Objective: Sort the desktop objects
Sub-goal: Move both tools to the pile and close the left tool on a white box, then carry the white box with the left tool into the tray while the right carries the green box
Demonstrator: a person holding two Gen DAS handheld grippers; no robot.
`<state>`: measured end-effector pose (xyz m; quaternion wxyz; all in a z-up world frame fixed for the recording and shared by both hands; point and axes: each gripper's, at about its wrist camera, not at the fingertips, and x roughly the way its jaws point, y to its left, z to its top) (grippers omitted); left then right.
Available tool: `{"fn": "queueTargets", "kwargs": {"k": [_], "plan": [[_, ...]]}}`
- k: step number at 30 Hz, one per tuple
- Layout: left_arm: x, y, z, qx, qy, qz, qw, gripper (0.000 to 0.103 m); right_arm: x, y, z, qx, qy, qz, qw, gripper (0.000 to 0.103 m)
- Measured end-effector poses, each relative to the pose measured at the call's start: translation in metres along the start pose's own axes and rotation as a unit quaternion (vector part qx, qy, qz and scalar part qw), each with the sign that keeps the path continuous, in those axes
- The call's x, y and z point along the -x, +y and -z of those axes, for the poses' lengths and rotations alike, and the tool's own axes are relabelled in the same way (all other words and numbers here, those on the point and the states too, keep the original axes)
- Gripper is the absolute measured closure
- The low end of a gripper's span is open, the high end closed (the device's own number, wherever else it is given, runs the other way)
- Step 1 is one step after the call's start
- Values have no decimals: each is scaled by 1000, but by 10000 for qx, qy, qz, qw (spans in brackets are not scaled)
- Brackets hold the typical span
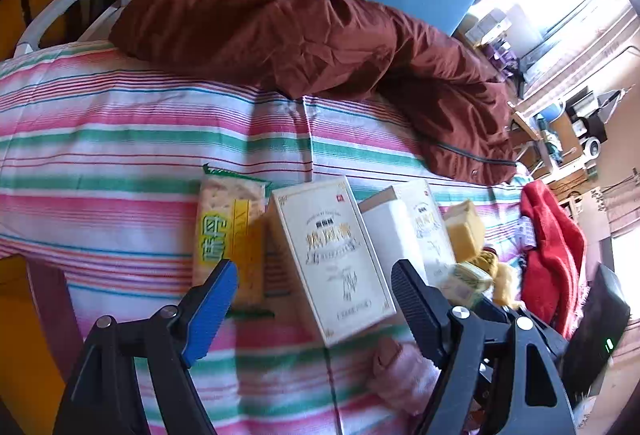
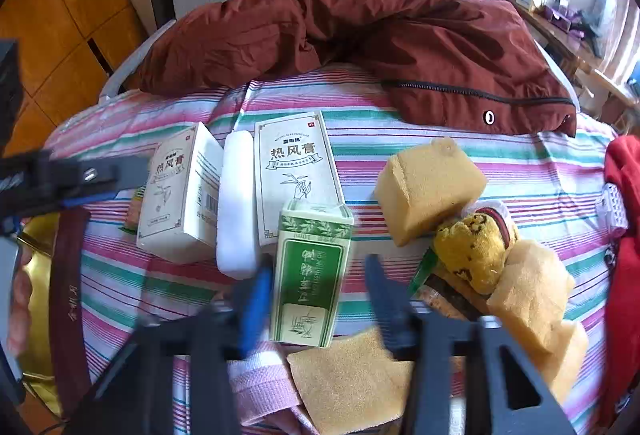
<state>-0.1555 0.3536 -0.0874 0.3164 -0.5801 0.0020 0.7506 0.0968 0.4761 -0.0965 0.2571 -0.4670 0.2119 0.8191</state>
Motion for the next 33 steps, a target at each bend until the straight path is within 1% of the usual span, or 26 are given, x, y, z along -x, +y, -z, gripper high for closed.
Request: {"fn": "queueTargets", "kwargs": {"k": [2, 4, 7, 10, 11, 14, 17, 19, 21, 23, 25, 27, 29, 30, 31, 33], "plan": [[-8, -4, -3, -48, 33, -41, 10000, 23, 1, 1, 0, 56, -2, -1, 10000, 67], [-15, -5, -5, -63, 60, -168, 9998, 23, 2, 2, 0, 89, -13, 31, 10000, 68], [-27, -4, -7, 25, 206, -187, 9996, 24, 4, 2, -1, 95, -61, 55, 9999, 68], [-31, -8, -8, -17, 183, -211, 9996, 25, 5, 3, 1, 147, -128, 101, 9998, 70], [-32, -10, -7, -60, 158, -201, 9997, 30, 5, 3, 1, 164, -141, 104, 9997, 72], [-33, -18, -2, -313, 72, -188, 9993, 35, 7, 4, 1, 205, -204, 113, 9995, 72], [-33, -22, 2, -432, 18, -127, 9990, 38, 9, 3, 2, 199, -274, 117, 9994, 72], [-32, -22, 1, -382, 122, -40, 9992, 40, 10, 4, 2, 225, -297, 142, 9992, 72], [-35, -20, 3, -305, 292, 56, 9991, 37, 10, 4, 2, 227, -284, 146, 9992, 72], [-40, -18, 4, -264, 279, 70, 9992, 27, 9, 4, 1, 262, -276, 140, 9992, 72], [-46, -17, 7, -249, 326, 167, 9990, 24, 7, 5, 2, 267, -221, 94, 9994, 72], [-52, -16, 9, -258, 404, 241, 9986, 24, 6, 5, 3, 258, -190, 141, 9994, 72], [-57, -19, 13, -419, 420, 240, 9979, 30, 6, 5, 3, 253, -184, 127, 9994, 72], [-56, -21, 16, -550, 307, 252, 9977, 34, 5, 4, 3, 245, -171, 135, 9995, 72], [-54, -22, 18, -603, 249, 327, 9973, 46, 5, 4, 3, 259, -174, 164, 9994, 72], [-49, -25, 22, -635, 151, 335, 9973, 46, 5, 4, 3, 281, -176, 212, 9992, 72]]}}
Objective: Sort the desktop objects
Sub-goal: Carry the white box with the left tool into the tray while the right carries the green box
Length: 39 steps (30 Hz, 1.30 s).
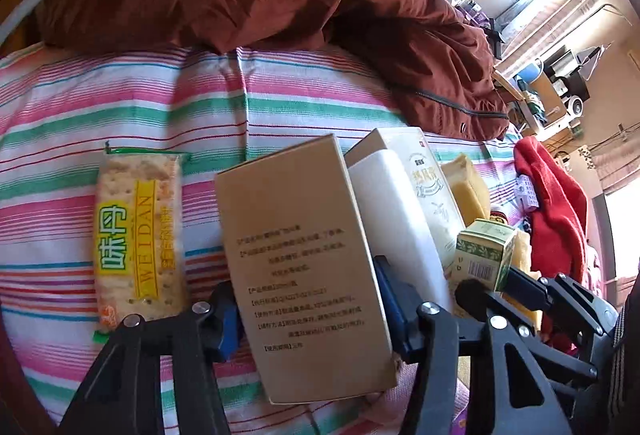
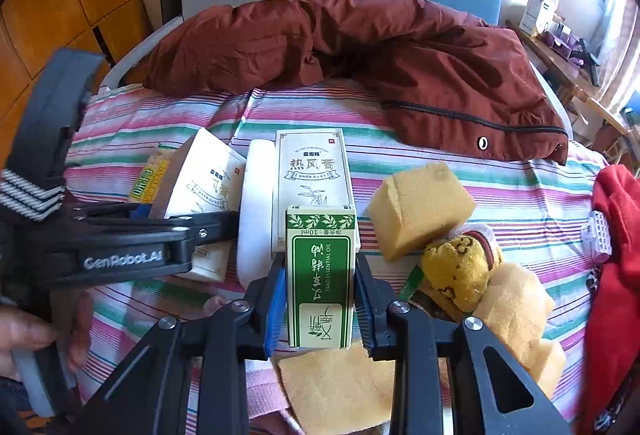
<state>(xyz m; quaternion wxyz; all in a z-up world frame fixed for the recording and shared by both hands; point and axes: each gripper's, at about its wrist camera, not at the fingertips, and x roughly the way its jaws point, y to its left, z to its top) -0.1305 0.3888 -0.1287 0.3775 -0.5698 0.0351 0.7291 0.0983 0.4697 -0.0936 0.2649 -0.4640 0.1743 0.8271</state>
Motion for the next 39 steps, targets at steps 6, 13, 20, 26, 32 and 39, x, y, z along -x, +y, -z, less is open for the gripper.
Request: {"fn": "queueTargets", "kwargs": {"k": [6, 13, 20, 26, 32, 39], "plan": [[40, -8, 9, -331, -529, -103, 9980, 50, 14, -7, -3, -136, -283, -41, 9995, 72], [120, 13, 43, -317, -924, -442, 9942, 50, 44, 10, -5, 5, -716, -977, 9926, 72], [199, 85, 100, 148, -1194, -1076, 9869, 50, 61, 91, 0, 754, -511, -1755, 9803, 72], [244, 157, 149, 718, -1450, -1884, 9687, 49, 74, 189, 3, 1458, -372, -2118, 9657, 72], [251, 220, 177, 1244, -1300, -2525, 9507, 43, 72, 288, 9, 1793, -334, -2158, 9592, 70], [267, 237, 202, 1498, -1613, -2440, 9445, 24, 73, 339, 21, 1865, -455, -1975, 9613, 34]]}}
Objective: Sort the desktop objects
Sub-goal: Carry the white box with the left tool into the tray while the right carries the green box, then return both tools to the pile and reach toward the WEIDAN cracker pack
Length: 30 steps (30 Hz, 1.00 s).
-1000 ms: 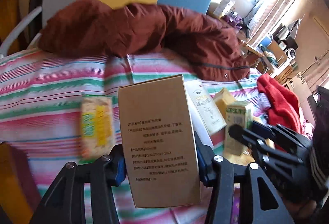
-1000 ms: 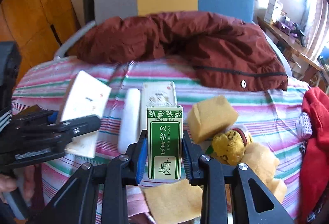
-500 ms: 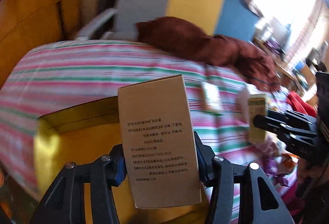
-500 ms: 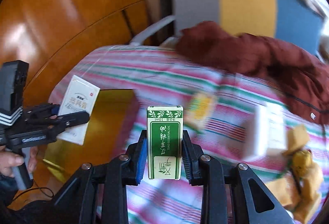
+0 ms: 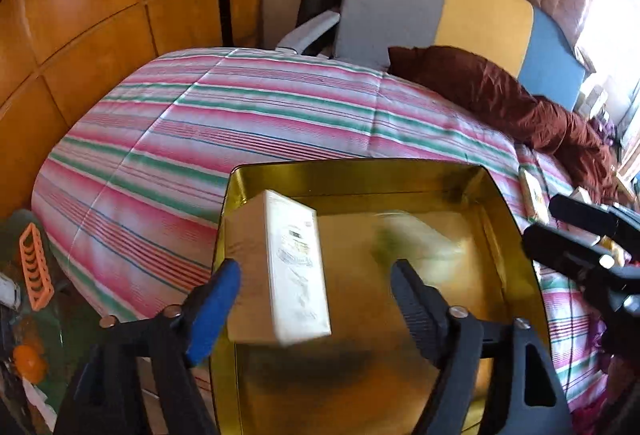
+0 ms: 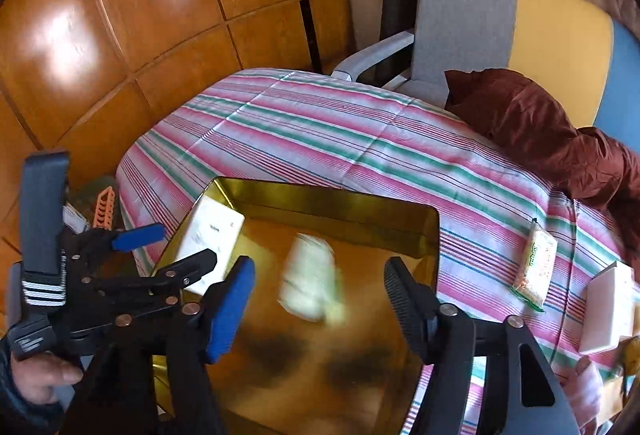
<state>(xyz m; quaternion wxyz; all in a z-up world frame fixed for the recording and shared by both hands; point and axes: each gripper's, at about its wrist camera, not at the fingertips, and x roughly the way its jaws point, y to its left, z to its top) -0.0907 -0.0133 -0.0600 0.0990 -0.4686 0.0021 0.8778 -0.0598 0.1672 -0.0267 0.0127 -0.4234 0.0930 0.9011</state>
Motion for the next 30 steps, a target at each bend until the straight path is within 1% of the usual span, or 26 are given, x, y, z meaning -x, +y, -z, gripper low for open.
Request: {"fn": "queueTargets", "kwargs": {"k": [3, 7, 10, 13, 16, 20, 30], "plan": [[13, 1, 3, 93, -180, 62, 9998, 24, 2, 10, 5, 196, -79, 313, 9993, 32], [25, -11, 5, 149, -309, 261, 9991, 25, 16, 13, 11, 120, -237, 696, 9972, 28], [35, -19, 9, 161, -411, 356, 9984, 25, 29, 14, 16, 98, -388, 977, 9944, 26], [42, -23, 10, 170, -492, 391, 9979, 26, 40, 14, 21, 95, -516, 1170, 9917, 25], [47, -27, 12, 177, -521, 415, 9976, 30, 52, 14, 26, 73, -626, 1299, 9895, 23], [53, -35, 16, 135, -519, 522, 9972, 31, 64, 14, 32, 46, -753, 1402, 9872, 22], [56, -53, 19, -96, -447, 547, 9975, 31, 82, 7, 42, -3, -945, 1468, 9846, 19]]}}
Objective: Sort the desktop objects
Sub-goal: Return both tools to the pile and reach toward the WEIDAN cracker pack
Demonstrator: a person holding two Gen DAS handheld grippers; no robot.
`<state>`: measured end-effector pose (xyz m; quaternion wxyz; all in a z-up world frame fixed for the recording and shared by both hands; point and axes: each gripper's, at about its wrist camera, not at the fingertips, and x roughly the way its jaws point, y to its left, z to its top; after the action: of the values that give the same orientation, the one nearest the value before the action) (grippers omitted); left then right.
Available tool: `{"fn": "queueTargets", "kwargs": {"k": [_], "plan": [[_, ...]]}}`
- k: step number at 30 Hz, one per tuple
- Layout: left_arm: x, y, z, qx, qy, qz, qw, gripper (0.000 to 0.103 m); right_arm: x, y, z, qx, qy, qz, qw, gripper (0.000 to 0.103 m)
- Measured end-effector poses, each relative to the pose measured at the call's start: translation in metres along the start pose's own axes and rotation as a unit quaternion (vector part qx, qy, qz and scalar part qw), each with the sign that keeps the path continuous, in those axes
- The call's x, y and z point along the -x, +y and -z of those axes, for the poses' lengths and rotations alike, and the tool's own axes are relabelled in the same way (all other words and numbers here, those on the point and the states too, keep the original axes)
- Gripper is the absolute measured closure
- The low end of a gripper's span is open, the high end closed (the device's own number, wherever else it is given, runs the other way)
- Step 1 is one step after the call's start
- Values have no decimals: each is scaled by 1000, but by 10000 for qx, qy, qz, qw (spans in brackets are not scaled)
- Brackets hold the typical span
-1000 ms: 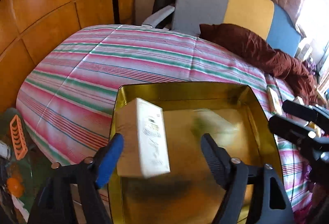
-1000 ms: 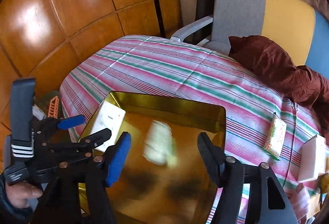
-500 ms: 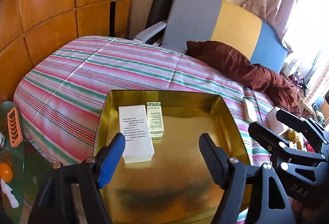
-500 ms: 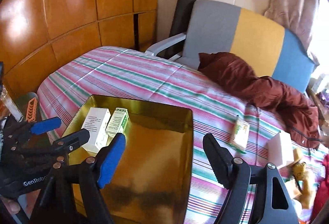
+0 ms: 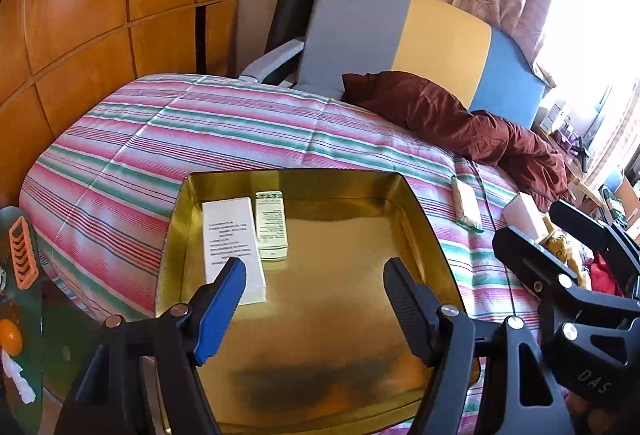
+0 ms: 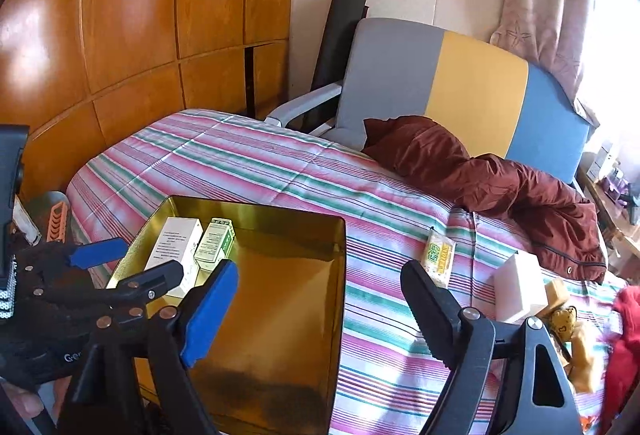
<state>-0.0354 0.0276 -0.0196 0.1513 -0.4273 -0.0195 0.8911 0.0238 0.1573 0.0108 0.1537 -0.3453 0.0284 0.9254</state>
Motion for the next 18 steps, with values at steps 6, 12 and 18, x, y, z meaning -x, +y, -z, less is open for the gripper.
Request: {"fn": "queueTargets", "kwargs": {"k": [6, 12, 18], "plan": [[-4, -10, 0, -29, 91, 51, 9999, 31, 2, -9, 2, -59, -18, 31, 10000, 19], [-7, -18, -3, -76, 132, 145, 9998, 31, 2, -22, 4, -141, -43, 84, 9999, 17], [-15, -30, -6, -240, 224, 151, 9993, 31, 0, -36, 6, -217, -9, 155, 9996, 16]]}}
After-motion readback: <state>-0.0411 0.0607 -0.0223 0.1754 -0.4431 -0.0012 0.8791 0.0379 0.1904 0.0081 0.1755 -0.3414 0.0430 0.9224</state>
